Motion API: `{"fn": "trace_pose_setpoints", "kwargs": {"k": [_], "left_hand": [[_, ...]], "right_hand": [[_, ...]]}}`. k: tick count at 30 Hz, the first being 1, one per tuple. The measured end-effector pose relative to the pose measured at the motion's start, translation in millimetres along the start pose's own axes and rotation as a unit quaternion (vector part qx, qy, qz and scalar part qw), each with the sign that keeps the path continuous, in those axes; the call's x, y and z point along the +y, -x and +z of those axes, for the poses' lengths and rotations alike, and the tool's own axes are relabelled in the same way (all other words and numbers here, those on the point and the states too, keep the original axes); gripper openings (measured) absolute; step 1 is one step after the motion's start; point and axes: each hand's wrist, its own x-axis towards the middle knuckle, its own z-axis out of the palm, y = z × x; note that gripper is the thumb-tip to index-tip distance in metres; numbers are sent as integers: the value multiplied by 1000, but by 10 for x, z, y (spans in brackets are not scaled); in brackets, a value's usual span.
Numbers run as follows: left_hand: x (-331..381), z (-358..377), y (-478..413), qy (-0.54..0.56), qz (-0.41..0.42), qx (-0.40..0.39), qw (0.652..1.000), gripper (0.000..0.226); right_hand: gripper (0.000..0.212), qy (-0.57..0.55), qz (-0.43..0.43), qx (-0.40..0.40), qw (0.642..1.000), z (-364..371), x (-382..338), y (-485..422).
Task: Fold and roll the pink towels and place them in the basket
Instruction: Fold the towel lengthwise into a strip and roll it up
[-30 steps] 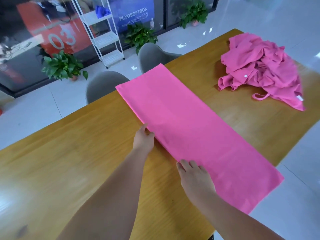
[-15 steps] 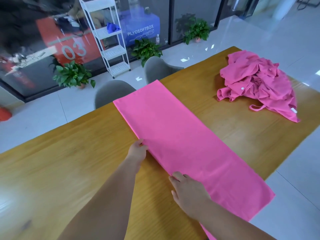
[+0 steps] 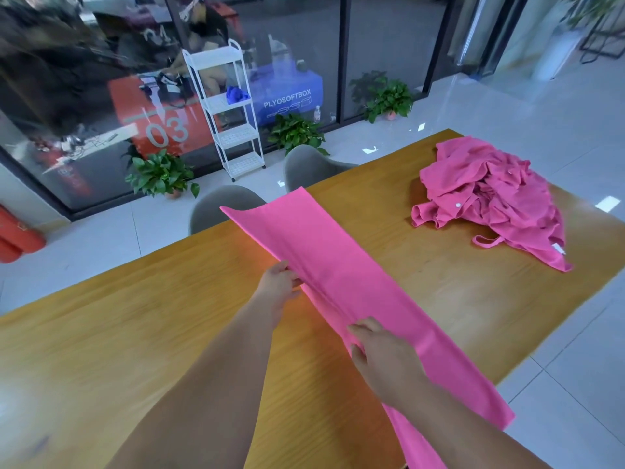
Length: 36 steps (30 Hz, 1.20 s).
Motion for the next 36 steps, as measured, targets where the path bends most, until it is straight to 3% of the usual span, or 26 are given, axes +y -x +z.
{"fn": "trace_pose_setpoints", "kwargs": {"k": [3, 11, 17, 19, 21, 25, 29, 36], "left_hand": [[136, 258, 11, 18, 7, -11, 1000, 49], [224, 1015, -440, 80, 11, -6, 997, 58], [-115, 1584, -634, -88, 14, 46, 995, 67], [-382, 1714, -433, -197, 48, 47, 978, 64], [-696, 1758, -231, -316, 117, 48, 940, 66], [-1286, 1704, 163, -444, 200, 47, 872, 64], [-1643, 1650, 472, -501, 263, 25, 824, 55], [-1992, 1535, 851, -542, 286, -14, 790, 57]], "right_hand": [[42, -34, 0, 22, 999, -160, 254, -87], [44, -130, -1, 15, 991, -446, 1111, -425], [48, -164, 32, -90, 982, -277, 1893, -696], [46, -181, 35, -125, 975, -185, 2095, -640], [45, -217, 33, -123, 968, -134, 2226, -587], [46, -236, 27, -99, 966, -102, 2327, -468], [51, -242, 45, -99, 964, -115, 2307, -228], [65, -222, 72, -75, 969, -31, 2261, 363]]}}
